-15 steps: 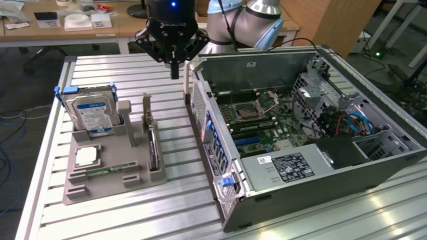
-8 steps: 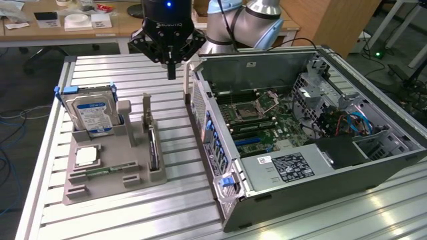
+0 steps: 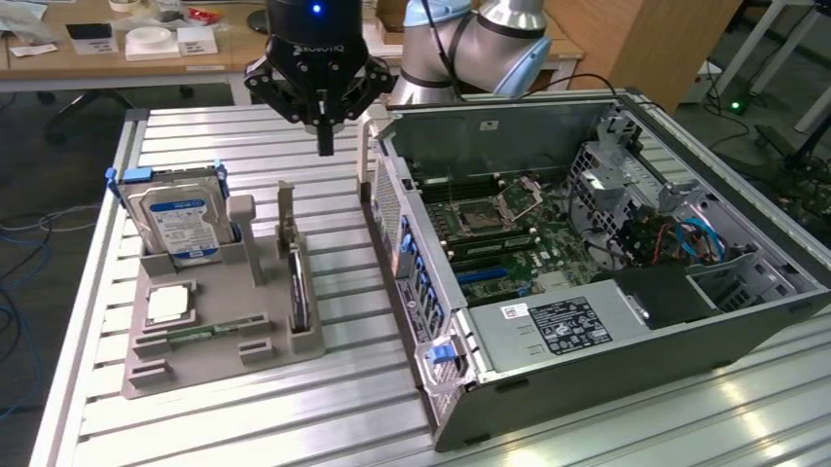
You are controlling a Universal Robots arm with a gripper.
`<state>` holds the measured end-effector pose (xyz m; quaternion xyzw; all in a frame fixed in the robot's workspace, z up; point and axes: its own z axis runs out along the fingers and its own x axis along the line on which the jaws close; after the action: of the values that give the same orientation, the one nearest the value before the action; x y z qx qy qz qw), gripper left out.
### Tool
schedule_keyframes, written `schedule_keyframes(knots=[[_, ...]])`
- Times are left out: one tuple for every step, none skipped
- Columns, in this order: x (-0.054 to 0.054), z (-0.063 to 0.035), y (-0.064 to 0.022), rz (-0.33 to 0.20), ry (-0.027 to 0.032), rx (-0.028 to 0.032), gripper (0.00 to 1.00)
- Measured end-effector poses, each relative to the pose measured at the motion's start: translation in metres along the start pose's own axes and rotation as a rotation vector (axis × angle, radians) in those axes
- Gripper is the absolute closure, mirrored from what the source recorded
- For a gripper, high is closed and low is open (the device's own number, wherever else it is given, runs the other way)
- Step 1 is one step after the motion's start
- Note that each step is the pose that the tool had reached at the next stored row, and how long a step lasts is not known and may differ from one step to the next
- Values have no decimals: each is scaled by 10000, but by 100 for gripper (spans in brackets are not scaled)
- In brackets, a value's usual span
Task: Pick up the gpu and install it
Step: 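Reach for the gpu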
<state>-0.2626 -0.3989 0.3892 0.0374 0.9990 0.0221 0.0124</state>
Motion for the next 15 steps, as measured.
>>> schedule_keyframes(knots=[[10,0,-1,-1,1,0,89],[21,0,-2,0,0,-1,89],[31,0,-3,0,0,0,89],[42,0,-3,0,0,0,89],[52,0,-4,0,0,0,89],[64,0,-5,0,0,0,89],[74,0,-6,0,0,0,89],[85,0,-7,-1,1,0,89],[96,0,-7,0,0,0,89],[107,0,-8,0,0,0,89],[118,0,-9,0,0,0,89],[128,0,-10,0,0,0,89],[140,0,-11,1,0,0,89],[151,0,-12,0,1,0,89],[163,0,-12,1,0,0,89]])
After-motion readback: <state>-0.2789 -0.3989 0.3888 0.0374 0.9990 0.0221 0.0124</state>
